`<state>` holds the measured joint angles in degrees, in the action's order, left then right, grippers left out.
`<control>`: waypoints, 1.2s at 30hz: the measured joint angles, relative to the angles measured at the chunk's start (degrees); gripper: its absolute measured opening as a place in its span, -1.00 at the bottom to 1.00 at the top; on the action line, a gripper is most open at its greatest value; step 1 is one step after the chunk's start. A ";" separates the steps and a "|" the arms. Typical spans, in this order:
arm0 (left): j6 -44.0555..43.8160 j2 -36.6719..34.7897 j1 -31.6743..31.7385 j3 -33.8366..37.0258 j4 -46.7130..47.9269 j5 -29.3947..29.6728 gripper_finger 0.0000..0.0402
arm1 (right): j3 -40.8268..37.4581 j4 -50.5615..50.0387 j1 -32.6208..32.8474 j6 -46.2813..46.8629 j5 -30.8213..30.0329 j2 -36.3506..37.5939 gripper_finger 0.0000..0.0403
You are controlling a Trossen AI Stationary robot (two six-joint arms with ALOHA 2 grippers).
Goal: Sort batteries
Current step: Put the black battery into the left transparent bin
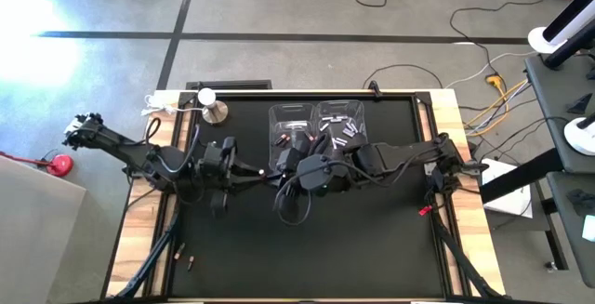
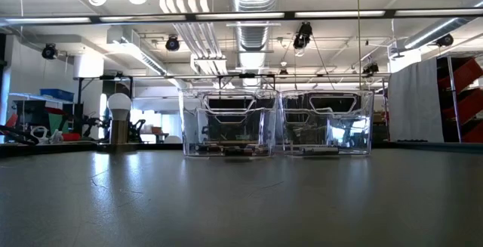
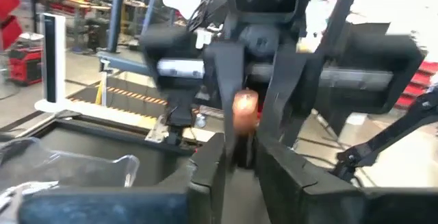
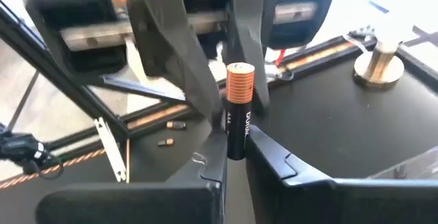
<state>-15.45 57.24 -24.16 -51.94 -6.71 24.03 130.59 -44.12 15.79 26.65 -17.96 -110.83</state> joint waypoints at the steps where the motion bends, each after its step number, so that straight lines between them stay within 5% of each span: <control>1: -0.02 -0.18 0.00 0.00 0.54 0.72 -0.66 | 0.25 0.30 -0.27 -0.43 0.00 0.00 -0.87; 13: -2.18 -10.55 -0.04 -0.04 19.80 2.51 -0.48 | 0.09 -10.02 -6.54 -6.69 1.67 0.12 -0.87; 20: -9.10 -18.46 -0.02 -0.02 28.78 5.65 -0.49 | -0.81 -15.60 -13.43 -13.67 0.62 -5.71 -0.87; 27: -7.85 -21.37 0.00 -0.02 29.75 11.06 -0.49 | -0.87 -18.01 -21.26 -18.77 13.39 -15.47 -0.87; 36: -10.73 -24.00 0.00 -0.02 35.32 12.90 -0.49 | -0.68 -22.21 -26.33 -18.02 15.47 -22.52 -0.87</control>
<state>-26.18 33.23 -24.16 -51.96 28.61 36.93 129.91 -66.33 -10.54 8.64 -2.49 -133.35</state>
